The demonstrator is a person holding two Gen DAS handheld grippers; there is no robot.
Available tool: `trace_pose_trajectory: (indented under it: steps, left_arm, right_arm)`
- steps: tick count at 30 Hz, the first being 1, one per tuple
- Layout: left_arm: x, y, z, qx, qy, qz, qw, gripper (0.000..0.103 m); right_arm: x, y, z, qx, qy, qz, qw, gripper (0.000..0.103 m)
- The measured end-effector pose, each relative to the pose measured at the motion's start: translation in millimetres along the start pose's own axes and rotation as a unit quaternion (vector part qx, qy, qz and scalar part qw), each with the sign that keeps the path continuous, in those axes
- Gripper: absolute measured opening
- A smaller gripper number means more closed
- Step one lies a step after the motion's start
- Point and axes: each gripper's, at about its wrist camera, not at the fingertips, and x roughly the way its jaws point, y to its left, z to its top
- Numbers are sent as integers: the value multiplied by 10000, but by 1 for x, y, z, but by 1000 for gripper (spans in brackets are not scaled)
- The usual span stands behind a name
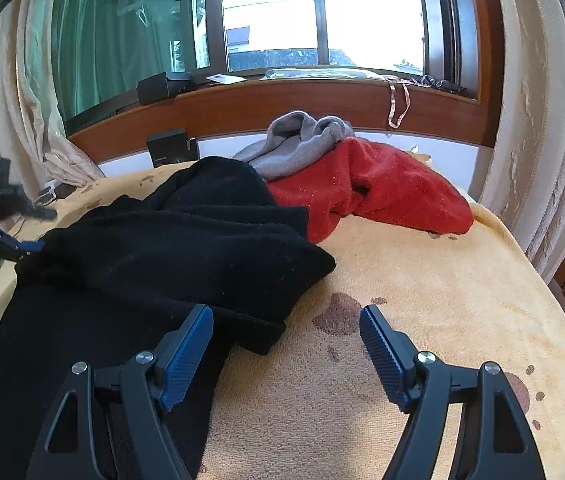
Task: Fold clothes
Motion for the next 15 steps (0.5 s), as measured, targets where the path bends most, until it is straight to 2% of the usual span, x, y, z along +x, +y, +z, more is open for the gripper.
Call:
trace_pose_trajectory:
  steps: [5,7,9,11,12,14,15]
  left_arm:
    - [3,16,4,-390,119,-702,9967,72]
    - [5,16,4,-454,170,-889,9949,67]
    - [4,13,3,-384,133,-923,9949,58]
    - [4,10,3,-250,55,-840,9961,36]
    - [5,10,3,-200,47,-779,9967,31]
    - [10,14,4,-190,47,-593,9980,6]
    - [12,18,4,-212,40,-518,9984,5]
  right_arm:
    - [1,0,0,14,25,23,10000,78]
    - [-1,1,0,15,5,2,10000,78]
    - [-1,1,0,-1,1,-12,10000,78]
    - [-1,2,-1,-26,3,-20,10000,78]
    - [-1,3,0,-37,1,-25,10000,78]
    - [-1,4,0,-66,-13,-36,10000,78]
    - [-2,5,0,-91,-24,-47,9999,78]
